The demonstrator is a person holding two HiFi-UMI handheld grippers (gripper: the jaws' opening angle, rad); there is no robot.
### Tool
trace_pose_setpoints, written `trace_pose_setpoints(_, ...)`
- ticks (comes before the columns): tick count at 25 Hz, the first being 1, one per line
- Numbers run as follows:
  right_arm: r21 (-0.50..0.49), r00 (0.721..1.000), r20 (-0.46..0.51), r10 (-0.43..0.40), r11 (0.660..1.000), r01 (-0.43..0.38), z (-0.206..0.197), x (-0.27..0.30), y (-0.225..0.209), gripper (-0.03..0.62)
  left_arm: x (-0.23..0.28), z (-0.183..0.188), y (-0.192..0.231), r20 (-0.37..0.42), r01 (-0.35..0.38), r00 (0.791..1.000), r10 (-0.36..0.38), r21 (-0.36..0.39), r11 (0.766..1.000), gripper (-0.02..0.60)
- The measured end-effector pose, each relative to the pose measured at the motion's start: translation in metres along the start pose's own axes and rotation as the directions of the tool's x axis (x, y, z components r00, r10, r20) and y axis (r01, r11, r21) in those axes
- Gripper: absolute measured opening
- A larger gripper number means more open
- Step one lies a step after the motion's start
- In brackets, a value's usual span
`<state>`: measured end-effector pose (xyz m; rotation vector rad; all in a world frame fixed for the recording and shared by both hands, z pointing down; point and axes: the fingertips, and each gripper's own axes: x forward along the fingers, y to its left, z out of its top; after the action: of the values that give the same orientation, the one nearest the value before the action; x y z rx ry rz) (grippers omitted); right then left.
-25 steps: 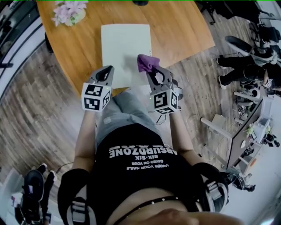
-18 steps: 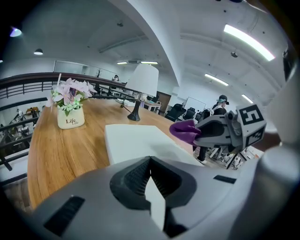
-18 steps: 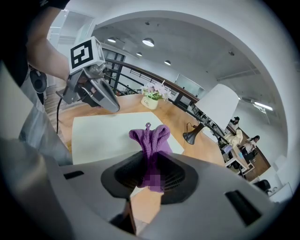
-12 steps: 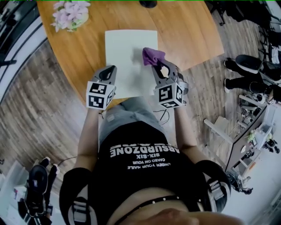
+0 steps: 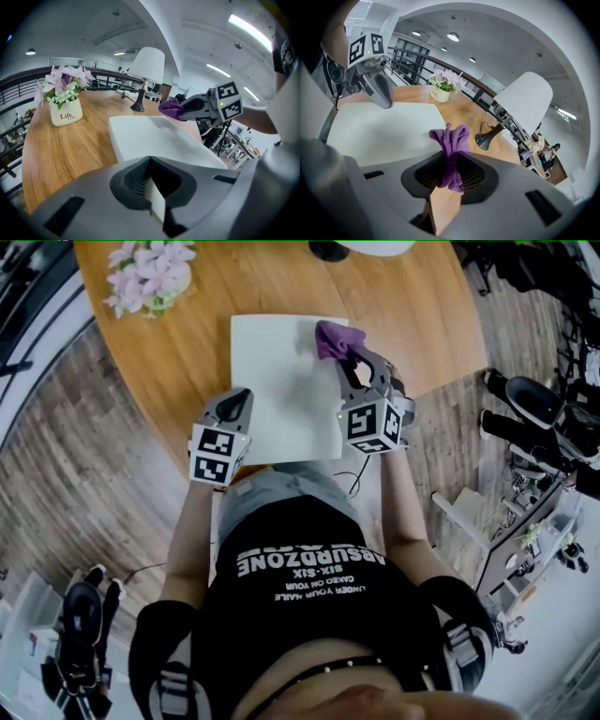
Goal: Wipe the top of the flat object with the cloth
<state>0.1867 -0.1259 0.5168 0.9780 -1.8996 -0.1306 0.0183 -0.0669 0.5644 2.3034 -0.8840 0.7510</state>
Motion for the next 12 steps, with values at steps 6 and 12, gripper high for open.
trace_pose_setpoints(6,-0.033,0.999,-0.024,0.024,0.999,-0.024,0.001,0.025,-0.012,0.103,0.002,0.002,0.003,-0.008,-0.003,1.000,0.002,-0.032,0.999,0.017)
trace_pose_setpoints(12,-0.089,0.996,-0.068,0.053,0.994,-0.059,-0.003,0.042,-0.011,0.103,0.003,-0.001,0.009,-0.013,0.033,0.999,-0.035,-0.107,0.994,0.017)
